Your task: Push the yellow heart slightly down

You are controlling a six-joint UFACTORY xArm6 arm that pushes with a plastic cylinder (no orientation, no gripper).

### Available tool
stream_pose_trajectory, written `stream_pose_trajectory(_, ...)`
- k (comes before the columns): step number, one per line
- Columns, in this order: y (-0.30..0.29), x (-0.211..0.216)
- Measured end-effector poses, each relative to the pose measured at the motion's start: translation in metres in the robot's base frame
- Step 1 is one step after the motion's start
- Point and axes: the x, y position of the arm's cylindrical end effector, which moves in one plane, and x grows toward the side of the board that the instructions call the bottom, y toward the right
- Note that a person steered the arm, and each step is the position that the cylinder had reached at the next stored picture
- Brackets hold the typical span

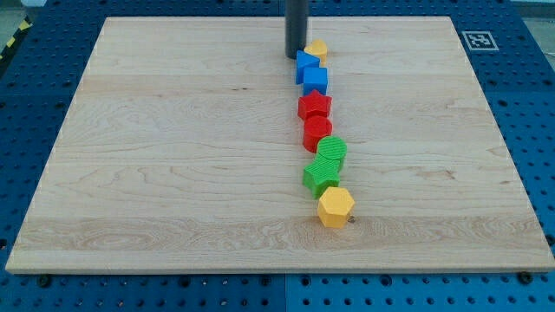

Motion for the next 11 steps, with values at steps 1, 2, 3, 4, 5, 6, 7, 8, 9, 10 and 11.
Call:
stream_pose_trajectory(1, 0.068, 0.0)
stream_pose_trajectory(2, 0.09, 0.002)
stream_pose_trajectory(3, 0.081, -0.005)
stream_pose_trajectory(4, 0.061, -0.018)
stream_pose_trajectory(5, 0.062, -0.001)
stream_pose_trajectory(6, 0.062, 0.025)
stream_pose_trajectory(7, 0.066, 0.043)
stream_pose_trajectory(8, 0.086, 0.062)
stream_pose_trajectory(9, 0.092, 0.081)
stream_pose_trajectory(10, 0.092, 0.088)
stream_pose_trajectory(11, 0.092, 0.089)
